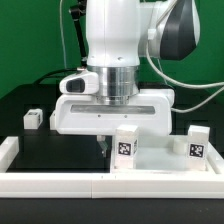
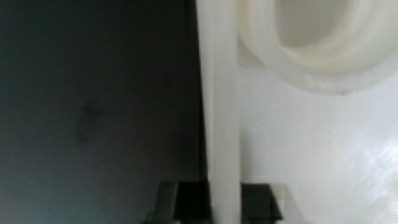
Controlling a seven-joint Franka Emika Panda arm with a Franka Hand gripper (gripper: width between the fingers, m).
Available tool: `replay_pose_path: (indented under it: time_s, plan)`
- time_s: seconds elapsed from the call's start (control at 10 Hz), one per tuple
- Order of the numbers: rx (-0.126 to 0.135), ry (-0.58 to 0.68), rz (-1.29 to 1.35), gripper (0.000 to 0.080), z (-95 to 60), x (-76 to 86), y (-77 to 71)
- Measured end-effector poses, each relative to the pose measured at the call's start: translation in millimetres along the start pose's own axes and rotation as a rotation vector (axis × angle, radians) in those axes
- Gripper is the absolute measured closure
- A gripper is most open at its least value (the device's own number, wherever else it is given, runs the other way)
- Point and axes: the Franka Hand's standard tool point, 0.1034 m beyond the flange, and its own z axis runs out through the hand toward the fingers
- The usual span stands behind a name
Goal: Assemble square table
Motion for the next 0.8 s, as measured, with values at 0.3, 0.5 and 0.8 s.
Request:
replay_pose_path:
  time_s: [0.3, 0.5, 0.8]
  plan:
    - [0.000, 0.003, -0.162, 0.0739, -4.0, 1.4, 10.5]
    - [-0.014, -0.003, -0.342, 0.0739, -4.0, 2.4, 22.0]
    - [-0.029, -0.019, -0.574, 0.0739, -3.9, 4.2, 37.0]
